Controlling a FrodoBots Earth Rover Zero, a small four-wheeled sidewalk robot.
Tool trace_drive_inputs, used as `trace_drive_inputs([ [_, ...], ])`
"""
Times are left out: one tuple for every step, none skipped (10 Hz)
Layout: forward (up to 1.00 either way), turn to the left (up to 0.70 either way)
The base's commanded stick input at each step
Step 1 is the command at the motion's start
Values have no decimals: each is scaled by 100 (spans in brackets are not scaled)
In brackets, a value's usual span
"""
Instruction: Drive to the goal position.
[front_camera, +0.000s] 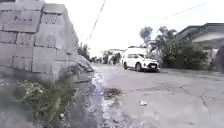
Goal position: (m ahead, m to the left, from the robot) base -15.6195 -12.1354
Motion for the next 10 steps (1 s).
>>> trace_drive_inputs([
  [0,-57],
  [0,-70],
  [0,-70],
  [0,-70],
  [0,-70],
  [0,-70],
  [0,-70],
  [0,-70],
  [0,-70],
  [0,-70],
])
